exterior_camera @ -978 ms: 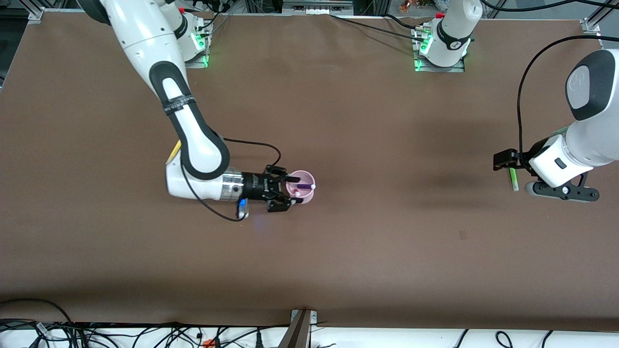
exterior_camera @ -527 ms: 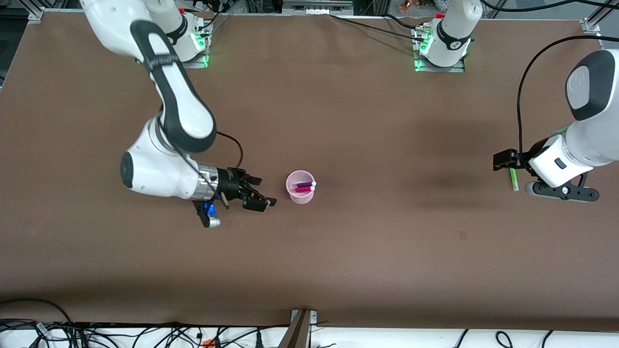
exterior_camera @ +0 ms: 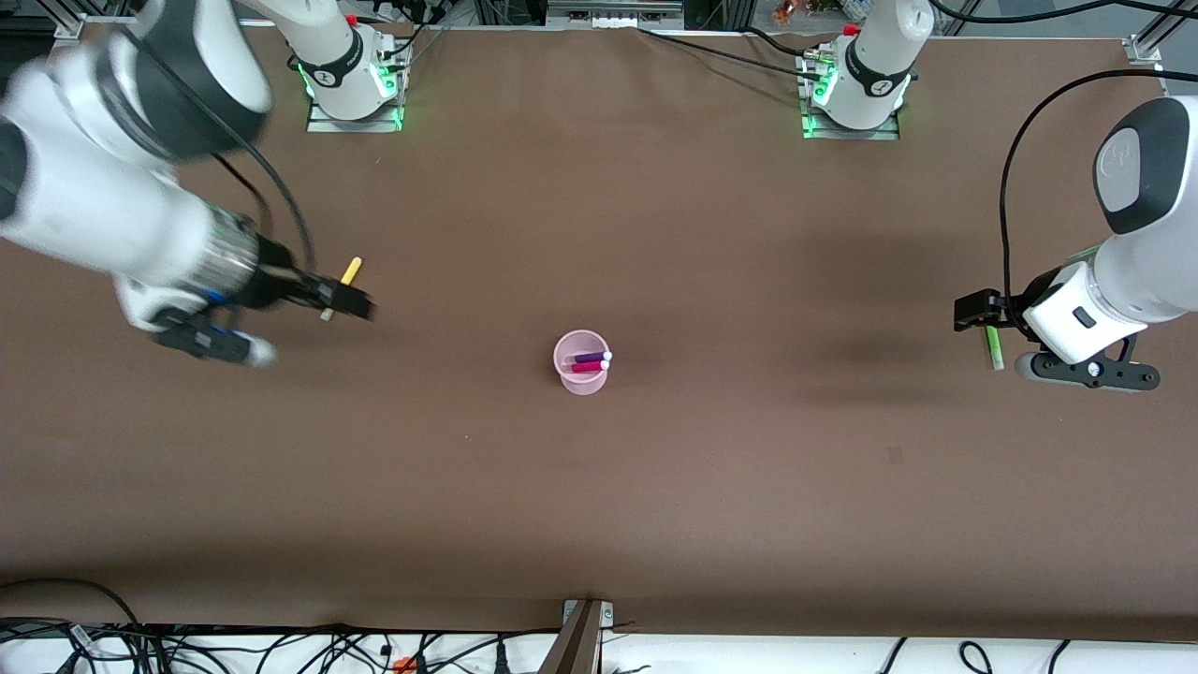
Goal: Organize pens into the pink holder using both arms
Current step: 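Release the pink marker into the cup and raise the right gripper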
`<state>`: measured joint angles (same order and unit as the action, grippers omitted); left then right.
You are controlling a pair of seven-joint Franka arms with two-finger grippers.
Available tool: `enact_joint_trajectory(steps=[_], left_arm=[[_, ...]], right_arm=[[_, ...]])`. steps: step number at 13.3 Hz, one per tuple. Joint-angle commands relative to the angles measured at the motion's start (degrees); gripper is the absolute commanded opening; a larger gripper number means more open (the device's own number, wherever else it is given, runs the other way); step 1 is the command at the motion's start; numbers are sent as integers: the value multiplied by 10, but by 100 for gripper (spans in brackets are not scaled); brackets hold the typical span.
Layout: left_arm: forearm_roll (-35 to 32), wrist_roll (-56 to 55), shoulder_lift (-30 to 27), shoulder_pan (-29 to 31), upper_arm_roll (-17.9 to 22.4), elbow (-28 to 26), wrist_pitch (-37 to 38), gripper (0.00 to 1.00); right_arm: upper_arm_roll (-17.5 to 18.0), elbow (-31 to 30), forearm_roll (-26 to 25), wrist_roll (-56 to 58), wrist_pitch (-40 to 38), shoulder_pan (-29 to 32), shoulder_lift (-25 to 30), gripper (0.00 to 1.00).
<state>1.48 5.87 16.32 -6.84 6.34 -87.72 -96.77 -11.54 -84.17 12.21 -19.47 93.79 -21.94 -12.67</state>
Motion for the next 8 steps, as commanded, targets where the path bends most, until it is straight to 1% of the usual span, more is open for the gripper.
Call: enact_joint_trajectory(steps=[1, 2, 4, 5, 6, 7, 8], left_arm=[[14, -3, 2, -4, 3, 8, 1, 100], [14, -4, 2, -4, 3, 8, 1, 100], [14, -12, 2, -5, 3, 8, 1, 100], [14, -17, 2, -8, 3, 9, 1, 100], [14, -17, 2, -8, 3, 9, 1, 100], [14, -17, 2, -8, 3, 9, 1, 100], [14, -17, 2, -8, 3, 9, 1, 100]], right_arm=[[-2, -129, -78, 51, 6, -3, 139, 100], [-1, -148, -96, 53, 7, 2, 163, 100], [2, -142, -115, 102, 8, 13, 160, 100], [6, -139, -117, 120, 9, 25, 158, 100], [29, -138, -119, 119, 9, 40, 157, 100], [41, -127, -120, 117, 3, 45, 157, 100], [42, -115, -121, 118, -1, 43, 151, 100]])
